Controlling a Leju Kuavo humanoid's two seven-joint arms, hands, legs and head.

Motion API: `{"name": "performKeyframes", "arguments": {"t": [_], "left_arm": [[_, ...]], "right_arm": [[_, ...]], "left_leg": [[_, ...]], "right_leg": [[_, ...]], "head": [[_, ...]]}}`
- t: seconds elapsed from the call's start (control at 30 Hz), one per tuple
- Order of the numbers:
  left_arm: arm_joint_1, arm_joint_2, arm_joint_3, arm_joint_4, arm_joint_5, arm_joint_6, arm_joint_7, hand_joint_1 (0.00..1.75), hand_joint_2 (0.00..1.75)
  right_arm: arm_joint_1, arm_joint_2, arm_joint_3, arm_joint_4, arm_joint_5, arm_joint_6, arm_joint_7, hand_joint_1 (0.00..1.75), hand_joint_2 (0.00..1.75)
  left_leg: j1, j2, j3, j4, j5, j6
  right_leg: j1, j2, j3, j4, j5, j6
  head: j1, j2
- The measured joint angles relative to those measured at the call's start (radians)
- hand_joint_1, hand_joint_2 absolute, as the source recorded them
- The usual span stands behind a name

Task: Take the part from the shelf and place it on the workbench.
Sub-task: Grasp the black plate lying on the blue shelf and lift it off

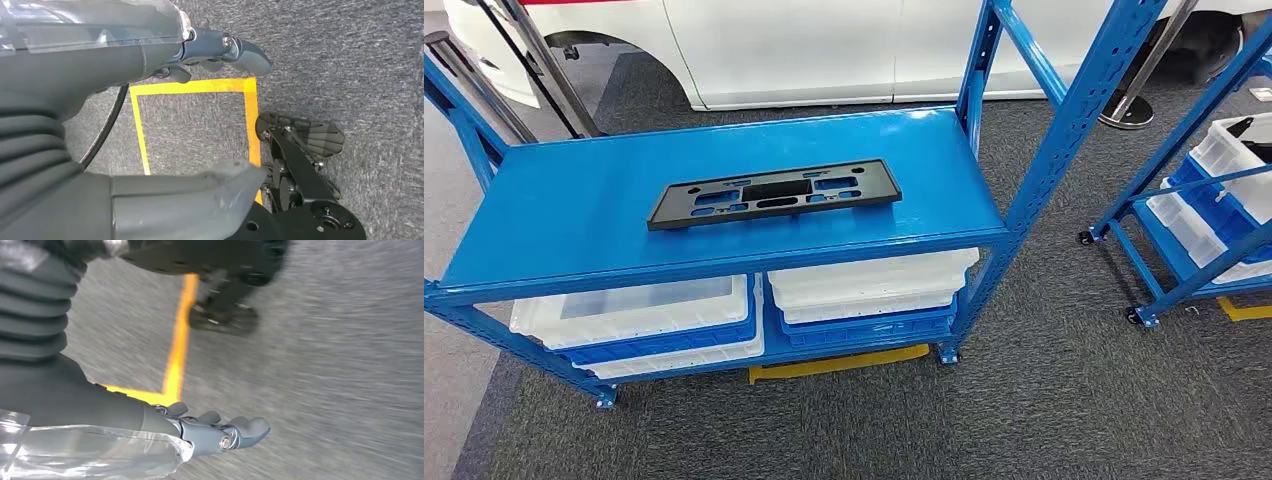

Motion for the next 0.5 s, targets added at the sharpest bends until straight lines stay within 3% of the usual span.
{"name": "performKeyframes", "arguments": {"t": [0.5], "left_arm": [[-0.019,-0.009,0.04,0.026,-0.027,-0.006,-0.002,0.0,0.0]], "right_arm": [[-0.015,-0.077,0.104,-0.369,0.03,-0.018,-0.073,0.0,0.0]], "left_leg": [[0.0,0.001,0.003,0.0,0.0,0.0]], "right_leg": [[0.0,0.001,0.002,0.0,0.0,0.0]], "head": [[0.0,0.0]]}}
